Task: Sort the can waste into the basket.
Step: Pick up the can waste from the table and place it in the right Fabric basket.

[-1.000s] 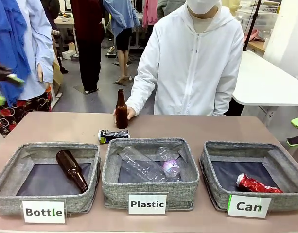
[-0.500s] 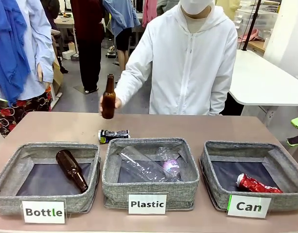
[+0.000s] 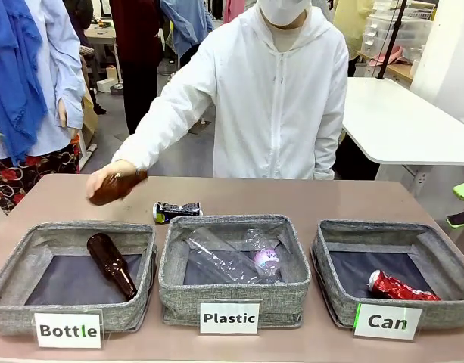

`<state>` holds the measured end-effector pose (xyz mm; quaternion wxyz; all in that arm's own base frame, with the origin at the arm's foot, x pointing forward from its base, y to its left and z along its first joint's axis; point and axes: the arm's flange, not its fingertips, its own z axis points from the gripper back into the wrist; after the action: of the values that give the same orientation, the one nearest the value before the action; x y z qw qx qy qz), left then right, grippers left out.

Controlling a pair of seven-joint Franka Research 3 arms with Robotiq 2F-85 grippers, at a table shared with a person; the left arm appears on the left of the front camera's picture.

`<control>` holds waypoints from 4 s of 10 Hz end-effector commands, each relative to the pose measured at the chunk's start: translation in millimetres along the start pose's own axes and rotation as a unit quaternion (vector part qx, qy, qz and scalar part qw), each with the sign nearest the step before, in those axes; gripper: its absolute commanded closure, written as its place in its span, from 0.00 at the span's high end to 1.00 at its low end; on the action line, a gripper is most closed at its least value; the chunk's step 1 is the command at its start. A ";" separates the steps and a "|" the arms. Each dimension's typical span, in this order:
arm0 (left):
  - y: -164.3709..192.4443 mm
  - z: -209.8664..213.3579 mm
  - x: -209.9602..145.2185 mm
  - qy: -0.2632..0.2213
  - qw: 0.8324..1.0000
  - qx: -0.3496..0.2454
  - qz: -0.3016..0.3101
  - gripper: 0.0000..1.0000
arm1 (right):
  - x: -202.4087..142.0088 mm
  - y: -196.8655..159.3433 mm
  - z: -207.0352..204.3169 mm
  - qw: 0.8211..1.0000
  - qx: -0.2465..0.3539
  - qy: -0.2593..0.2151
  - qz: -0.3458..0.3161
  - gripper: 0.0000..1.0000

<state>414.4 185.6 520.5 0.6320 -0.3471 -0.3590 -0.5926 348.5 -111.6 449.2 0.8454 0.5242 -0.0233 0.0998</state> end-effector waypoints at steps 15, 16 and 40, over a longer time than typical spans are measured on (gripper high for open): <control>-58.0 29.1 -22.8 -0.045 0.992 0.080 0.087 1.00 | -1.6 -0.3 -0.8 1.000 -0.003 -0.004 0.009 1.00; -35.3 -4.9 -0.6 -0.012 0.995 0.058 0.082 1.00 | -1.6 -0.3 -0.8 1.000 -0.003 -0.004 0.009 1.00; 187.9 -513.2 52.0 0.461 0.886 -0.045 -0.009 1.00 | -1.6 -0.3 -0.8 1.000 -0.003 -0.004 0.009 1.00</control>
<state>617.6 -270.2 305.2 0.6977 -0.0652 -0.0180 -0.7132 348.4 -111.2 449.1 0.8454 0.5240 -0.0231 0.1003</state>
